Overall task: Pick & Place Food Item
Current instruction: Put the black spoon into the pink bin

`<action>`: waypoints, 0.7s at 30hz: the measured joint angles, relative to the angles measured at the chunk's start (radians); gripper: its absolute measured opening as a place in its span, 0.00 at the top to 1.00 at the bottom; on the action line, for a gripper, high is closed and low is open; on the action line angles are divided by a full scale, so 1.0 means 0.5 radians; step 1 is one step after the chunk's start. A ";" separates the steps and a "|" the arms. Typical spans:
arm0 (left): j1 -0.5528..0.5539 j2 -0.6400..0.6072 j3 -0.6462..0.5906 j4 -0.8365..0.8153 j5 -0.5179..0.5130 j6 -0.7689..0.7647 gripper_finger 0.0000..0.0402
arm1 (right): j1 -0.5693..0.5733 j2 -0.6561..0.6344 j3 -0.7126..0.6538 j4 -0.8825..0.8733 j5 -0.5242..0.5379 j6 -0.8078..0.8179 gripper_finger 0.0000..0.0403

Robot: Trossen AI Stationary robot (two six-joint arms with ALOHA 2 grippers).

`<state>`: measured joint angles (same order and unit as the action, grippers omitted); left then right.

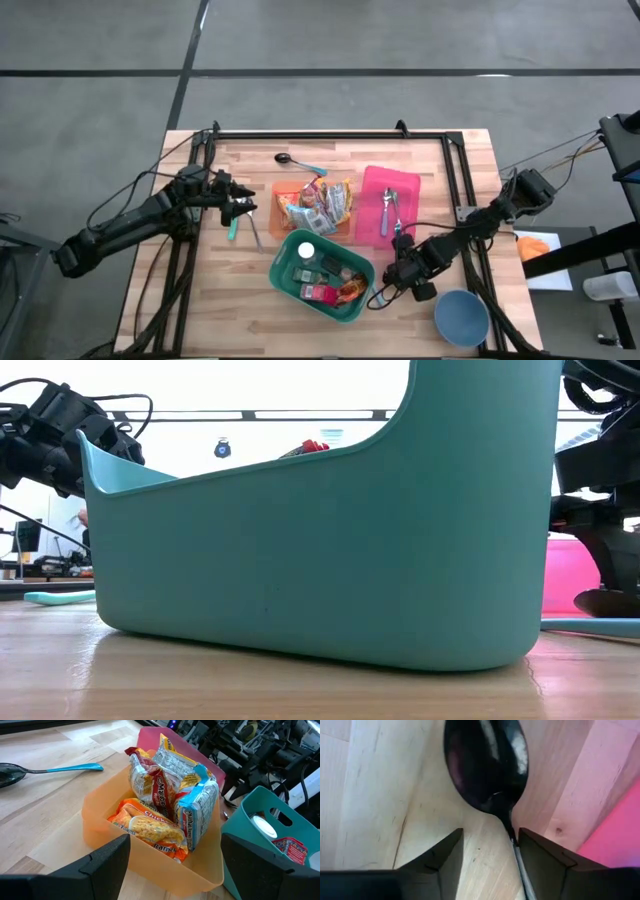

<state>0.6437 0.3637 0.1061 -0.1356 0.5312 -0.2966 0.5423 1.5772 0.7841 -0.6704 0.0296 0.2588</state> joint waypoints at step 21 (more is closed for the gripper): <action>0.000 0.000 0.000 0.000 0.000 0.000 0.22 | 0.002 0.003 -0.004 -0.004 -0.017 0.008 0.95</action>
<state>0.6437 0.3637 0.1062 -0.1356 0.5312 -0.2966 0.5433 1.5787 0.7822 -0.6726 0.0212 0.2626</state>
